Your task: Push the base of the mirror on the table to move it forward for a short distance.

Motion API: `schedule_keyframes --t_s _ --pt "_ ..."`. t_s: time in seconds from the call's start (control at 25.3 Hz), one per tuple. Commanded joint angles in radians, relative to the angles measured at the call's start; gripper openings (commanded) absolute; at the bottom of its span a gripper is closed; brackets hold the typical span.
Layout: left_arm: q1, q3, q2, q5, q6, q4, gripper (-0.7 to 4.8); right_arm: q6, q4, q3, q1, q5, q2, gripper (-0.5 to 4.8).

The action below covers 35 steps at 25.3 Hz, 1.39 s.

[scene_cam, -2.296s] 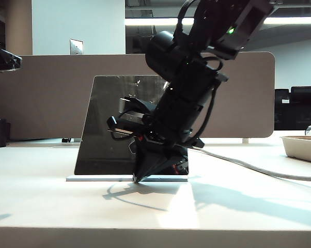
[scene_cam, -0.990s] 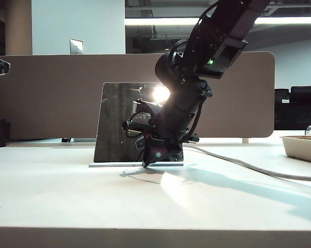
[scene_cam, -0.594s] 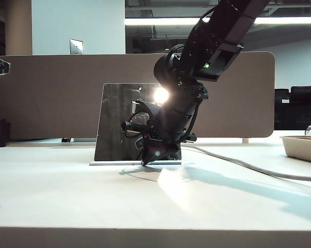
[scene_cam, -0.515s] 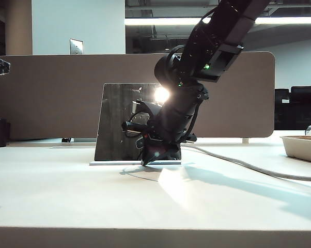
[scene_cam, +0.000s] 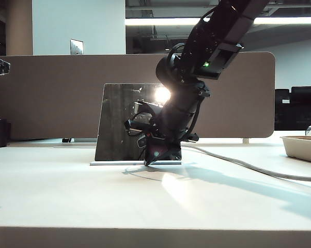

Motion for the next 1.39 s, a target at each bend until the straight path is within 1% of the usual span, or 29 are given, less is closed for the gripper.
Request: schedule_keyframes --t_s 0.04,0.24,0.32,0.44,0.55,0.91,1.07,1.15,1.31,1.39 --pt "0.001 0.001 0.001 0.004 0.004 0.009 -0.01 -0.004 -0.103 -0.006 -0.002 -0.045 -0.027 -0.05" --pt "0.015 0.001 0.001 0.005 0.004 0.009 -0.01 -0.027 -0.169 -0.006 -0.002 -0.052 -0.105 -0.05" --pt "0.038 0.001 0.001 0.005 0.004 0.009 -0.01 -0.027 -0.185 -0.006 -0.002 -0.068 -0.150 -0.05" --pt "0.103 0.001 0.001 0.005 0.004 0.009 -0.01 -0.026 -0.198 -0.006 -0.002 -0.076 -0.227 -0.05" --pt "0.198 0.001 0.001 0.005 0.004 0.009 -0.01 -0.025 -0.201 -0.006 -0.002 -0.080 -0.310 -0.05" --pt "0.551 0.001 0.001 0.004 0.005 0.009 -0.01 -0.026 -0.211 -0.006 -0.002 -0.100 -0.574 -0.05" --pt "0.658 0.001 0.001 0.001 0.005 0.009 -0.01 -0.027 -0.216 -0.008 -0.002 -0.098 -0.702 -0.05" --pt "0.678 0.001 0.001 0.001 0.004 0.009 -0.01 -0.027 -0.233 -0.010 -0.002 -0.098 -0.758 -0.05" --pt "0.680 0.001 0.001 0.005 0.004 0.009 -0.01 -0.027 -0.248 -0.069 -0.002 -0.093 -0.905 -0.05" --pt "0.680 0.001 0.001 0.005 0.004 0.009 -0.01 -0.026 -0.244 -0.124 -0.003 -0.056 -0.986 -0.05"
